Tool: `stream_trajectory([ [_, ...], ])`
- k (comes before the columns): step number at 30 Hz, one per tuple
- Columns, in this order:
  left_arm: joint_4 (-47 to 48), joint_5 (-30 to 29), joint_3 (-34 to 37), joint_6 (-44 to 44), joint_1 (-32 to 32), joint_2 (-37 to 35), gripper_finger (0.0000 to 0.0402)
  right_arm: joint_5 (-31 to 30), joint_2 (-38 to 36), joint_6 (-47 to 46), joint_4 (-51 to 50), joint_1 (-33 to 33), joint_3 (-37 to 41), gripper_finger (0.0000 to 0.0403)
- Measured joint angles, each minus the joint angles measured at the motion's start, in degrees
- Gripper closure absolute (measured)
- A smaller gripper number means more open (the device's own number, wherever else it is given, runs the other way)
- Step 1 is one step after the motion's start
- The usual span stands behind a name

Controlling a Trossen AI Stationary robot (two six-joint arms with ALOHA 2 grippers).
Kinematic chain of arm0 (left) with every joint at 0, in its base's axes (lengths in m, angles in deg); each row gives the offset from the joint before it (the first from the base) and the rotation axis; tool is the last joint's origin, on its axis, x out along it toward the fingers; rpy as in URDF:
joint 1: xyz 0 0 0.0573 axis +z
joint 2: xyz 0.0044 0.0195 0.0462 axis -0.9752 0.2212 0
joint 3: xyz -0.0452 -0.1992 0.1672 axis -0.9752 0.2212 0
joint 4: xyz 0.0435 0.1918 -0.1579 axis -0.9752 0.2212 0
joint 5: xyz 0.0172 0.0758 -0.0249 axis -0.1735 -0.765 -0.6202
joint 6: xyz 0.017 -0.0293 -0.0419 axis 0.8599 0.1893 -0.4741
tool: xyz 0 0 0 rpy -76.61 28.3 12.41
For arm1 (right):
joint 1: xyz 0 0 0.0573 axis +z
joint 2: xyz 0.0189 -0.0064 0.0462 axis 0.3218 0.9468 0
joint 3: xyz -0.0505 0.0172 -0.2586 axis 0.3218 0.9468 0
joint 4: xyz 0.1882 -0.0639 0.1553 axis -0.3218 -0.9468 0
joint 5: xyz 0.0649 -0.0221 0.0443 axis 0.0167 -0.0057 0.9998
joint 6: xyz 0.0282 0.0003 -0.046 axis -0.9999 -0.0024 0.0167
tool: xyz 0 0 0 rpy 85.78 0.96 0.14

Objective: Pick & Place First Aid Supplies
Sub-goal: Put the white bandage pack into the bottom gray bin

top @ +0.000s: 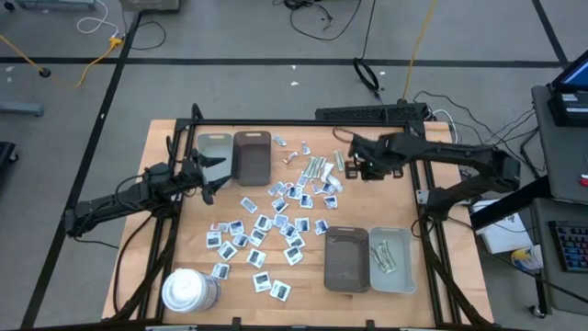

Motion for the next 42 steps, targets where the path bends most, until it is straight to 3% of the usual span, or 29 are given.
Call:
stream_trajectory([
  [14,0.0,0.0,0.0,0.0,0.0,0.0,0.0096,0.1,-3.2,-25.7,-2.5,29.1,0.0,0.0403],
  [23,0.0,0.0,0.0,0.0,0.0,0.0,0.0096,0.3,-3.2,-40.2,-2.5,44.5,0.0,0.0403],
  [32,0.0,0.0,0.0,0.0,0.0,0.0,0.0096,0.5,-3.2,-52.0,-2.5,55.8,0.0,0.0403],
  [42,0.0,0.0,0.0,0.0,0.0,0.0,0.0096,0.5,-1.0,-56.9,9.2,60.3,9.2,0.0403],
])
